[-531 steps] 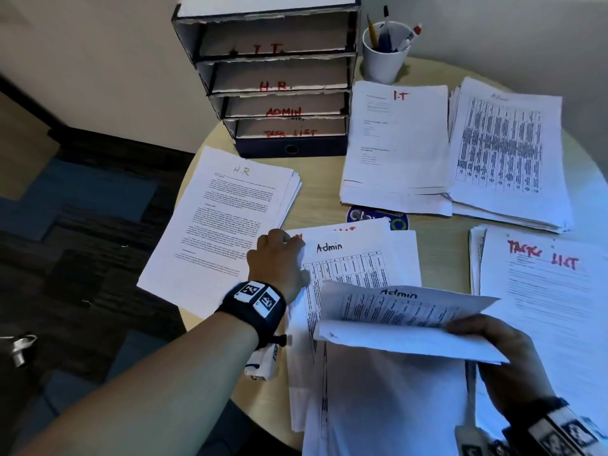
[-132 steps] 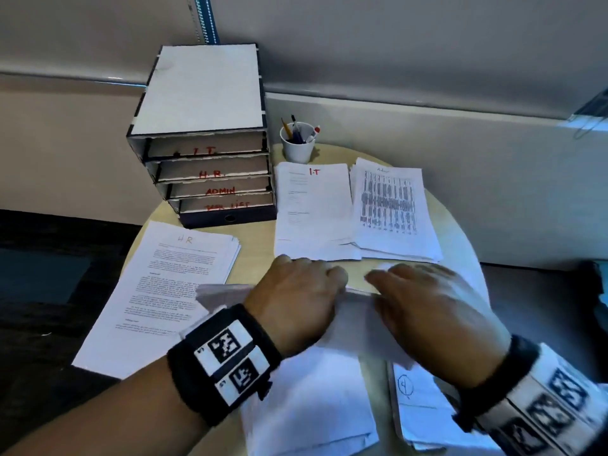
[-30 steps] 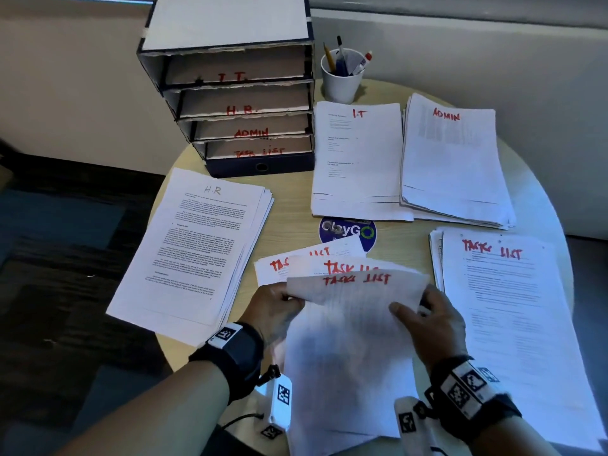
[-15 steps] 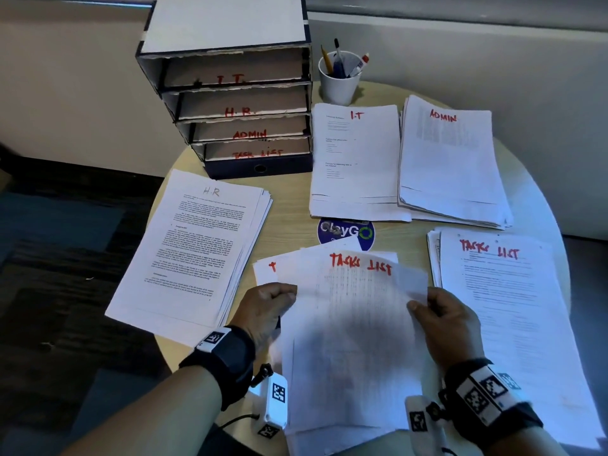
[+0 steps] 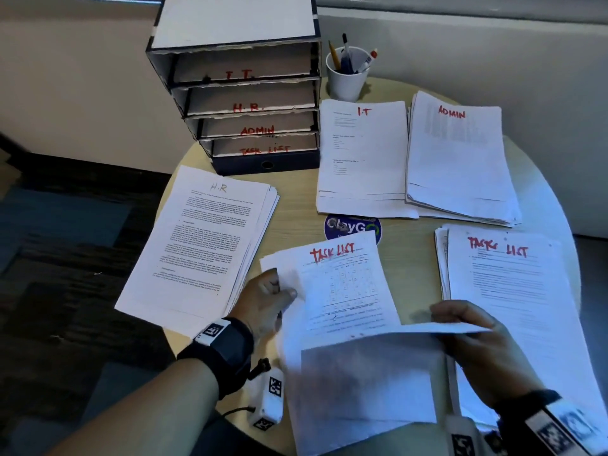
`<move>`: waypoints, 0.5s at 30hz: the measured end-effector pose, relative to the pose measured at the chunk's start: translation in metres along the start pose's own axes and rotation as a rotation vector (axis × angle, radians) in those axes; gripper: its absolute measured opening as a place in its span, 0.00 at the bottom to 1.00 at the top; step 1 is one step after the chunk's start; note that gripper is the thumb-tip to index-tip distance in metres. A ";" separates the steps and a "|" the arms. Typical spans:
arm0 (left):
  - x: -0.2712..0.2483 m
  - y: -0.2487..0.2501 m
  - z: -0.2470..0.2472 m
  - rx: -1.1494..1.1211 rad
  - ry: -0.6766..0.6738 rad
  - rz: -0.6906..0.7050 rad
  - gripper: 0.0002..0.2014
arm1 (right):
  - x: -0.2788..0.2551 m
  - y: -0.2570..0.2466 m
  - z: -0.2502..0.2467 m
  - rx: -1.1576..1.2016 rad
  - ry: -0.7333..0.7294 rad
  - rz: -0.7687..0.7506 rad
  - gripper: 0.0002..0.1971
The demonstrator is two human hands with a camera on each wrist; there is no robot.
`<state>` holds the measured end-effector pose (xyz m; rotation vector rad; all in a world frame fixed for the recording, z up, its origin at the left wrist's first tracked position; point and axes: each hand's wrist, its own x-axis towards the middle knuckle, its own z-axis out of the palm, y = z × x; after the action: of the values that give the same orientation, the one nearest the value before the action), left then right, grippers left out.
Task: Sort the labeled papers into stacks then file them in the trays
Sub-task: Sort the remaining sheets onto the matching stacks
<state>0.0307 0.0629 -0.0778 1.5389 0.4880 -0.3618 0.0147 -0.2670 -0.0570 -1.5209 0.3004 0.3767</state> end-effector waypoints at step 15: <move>0.027 0.003 -0.015 0.833 -0.015 0.143 0.26 | 0.026 0.017 0.019 -0.137 0.025 0.023 0.28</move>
<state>0.0541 0.0797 -0.0885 2.3586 0.2076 -0.4978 0.0306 -0.2463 -0.0823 -1.6587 0.3172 0.4033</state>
